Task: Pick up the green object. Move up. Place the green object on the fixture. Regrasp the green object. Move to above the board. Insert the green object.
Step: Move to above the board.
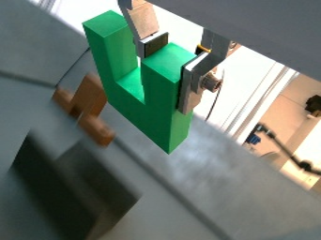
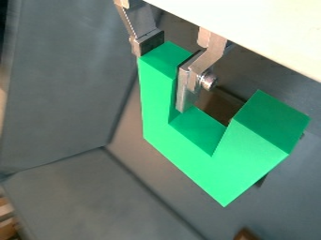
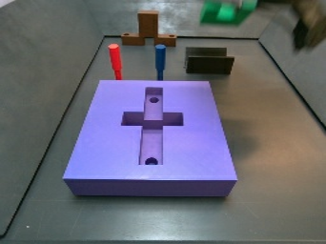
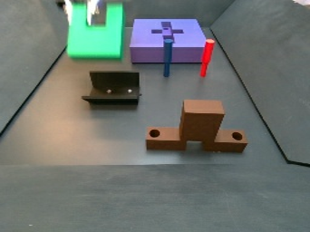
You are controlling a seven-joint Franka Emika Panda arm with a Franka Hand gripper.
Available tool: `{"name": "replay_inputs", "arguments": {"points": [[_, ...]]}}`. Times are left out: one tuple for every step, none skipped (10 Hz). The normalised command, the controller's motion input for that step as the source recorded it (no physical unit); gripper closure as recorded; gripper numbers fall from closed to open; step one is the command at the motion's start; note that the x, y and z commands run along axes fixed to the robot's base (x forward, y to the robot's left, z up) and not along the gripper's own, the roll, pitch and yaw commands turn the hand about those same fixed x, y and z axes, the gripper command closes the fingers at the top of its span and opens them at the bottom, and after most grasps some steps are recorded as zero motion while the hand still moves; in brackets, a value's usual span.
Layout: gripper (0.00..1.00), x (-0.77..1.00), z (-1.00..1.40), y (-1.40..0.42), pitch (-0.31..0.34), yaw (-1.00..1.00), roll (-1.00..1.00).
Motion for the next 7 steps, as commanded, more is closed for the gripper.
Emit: {"name": "replay_inputs", "arguments": {"points": [[1.00,0.00,1.40,0.00,0.059,-0.01,0.00],[1.00,0.00,1.40,0.00,0.068,0.00,-0.01],[1.00,0.01,0.97,-0.01,0.077,0.01,-0.01],[1.00,0.03,0.59,-0.01,0.091,0.02,0.00],[1.00,0.05,0.29,-0.02,0.108,0.03,0.00],[1.00,0.05,0.20,-0.02,0.116,0.04,0.00],[1.00,-1.38,0.28,-1.40,0.124,0.05,-1.00]]}}
